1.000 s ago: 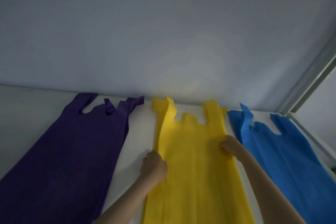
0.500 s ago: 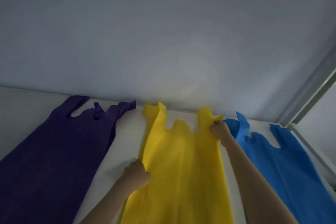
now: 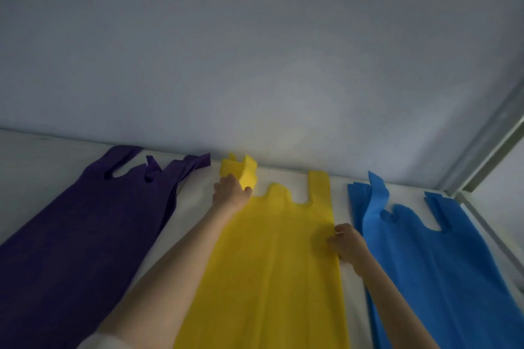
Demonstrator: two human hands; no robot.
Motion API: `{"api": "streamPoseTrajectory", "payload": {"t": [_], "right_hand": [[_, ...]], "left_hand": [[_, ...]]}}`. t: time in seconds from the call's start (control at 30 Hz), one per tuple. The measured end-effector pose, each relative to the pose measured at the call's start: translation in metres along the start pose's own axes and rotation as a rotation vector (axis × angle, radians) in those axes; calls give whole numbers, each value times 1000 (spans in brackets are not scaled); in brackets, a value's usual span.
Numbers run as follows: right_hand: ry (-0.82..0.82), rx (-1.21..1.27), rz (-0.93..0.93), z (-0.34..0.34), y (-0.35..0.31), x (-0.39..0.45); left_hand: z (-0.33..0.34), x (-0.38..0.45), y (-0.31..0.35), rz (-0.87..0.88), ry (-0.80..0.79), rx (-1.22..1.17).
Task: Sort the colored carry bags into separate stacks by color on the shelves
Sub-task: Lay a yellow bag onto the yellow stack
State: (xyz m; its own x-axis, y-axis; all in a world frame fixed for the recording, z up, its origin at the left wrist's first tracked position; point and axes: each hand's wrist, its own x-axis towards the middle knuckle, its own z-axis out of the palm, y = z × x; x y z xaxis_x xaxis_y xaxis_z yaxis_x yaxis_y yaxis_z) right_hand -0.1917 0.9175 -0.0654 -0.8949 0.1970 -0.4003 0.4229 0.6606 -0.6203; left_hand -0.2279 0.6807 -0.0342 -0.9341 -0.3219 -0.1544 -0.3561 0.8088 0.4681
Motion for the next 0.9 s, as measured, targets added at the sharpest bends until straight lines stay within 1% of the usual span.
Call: {"api": "streamPoseTrajectory", "payload": {"t": [0.1, 0.23, 0.33, 0.37, 0.4, 0.47, 0.5, 0.57, 0.6, 0.67, 0.8, 0.87, 0.9], "right_hand": [[12, -50, 40, 7, 9, -16], [13, -69, 87, 13, 11, -30], [46, -106, 74, 16, 12, -36], [61, -113, 68, 17, 13, -37], [76, -113, 63, 19, 12, -38], [100, -110, 54, 20, 13, -40], [108, -108, 47, 21, 13, -41], [118, -100, 38, 22, 13, -43], [121, -96, 40, 22, 13, -43], [122, -97, 41, 22, 12, -43], [119, -108, 42, 22, 11, -42], [117, -106, 41, 21, 11, -42], [116, -101, 41, 21, 11, -42]], "left_hand": [[4, 16, 16, -75, 43, -111], [5, 26, 19, -132, 69, -43], [5, 41, 11, -164, 3, -138], [4, 46, 10, -122, -39, -190], [3, 50, 11, -42, -84, -243], [-2, 54, 13, 143, -115, -405], [-5, 53, 14, 198, -107, -485], [-7, 54, 9, 224, -28, -546], [-6, 57, 4, 200, -1, -516], [1, 61, -5, 124, -2, -402], [13, 68, -16, -71, -66, -159], [17, 67, -17, -163, -79, -116], [18, 67, -18, -170, -83, -119]]}}
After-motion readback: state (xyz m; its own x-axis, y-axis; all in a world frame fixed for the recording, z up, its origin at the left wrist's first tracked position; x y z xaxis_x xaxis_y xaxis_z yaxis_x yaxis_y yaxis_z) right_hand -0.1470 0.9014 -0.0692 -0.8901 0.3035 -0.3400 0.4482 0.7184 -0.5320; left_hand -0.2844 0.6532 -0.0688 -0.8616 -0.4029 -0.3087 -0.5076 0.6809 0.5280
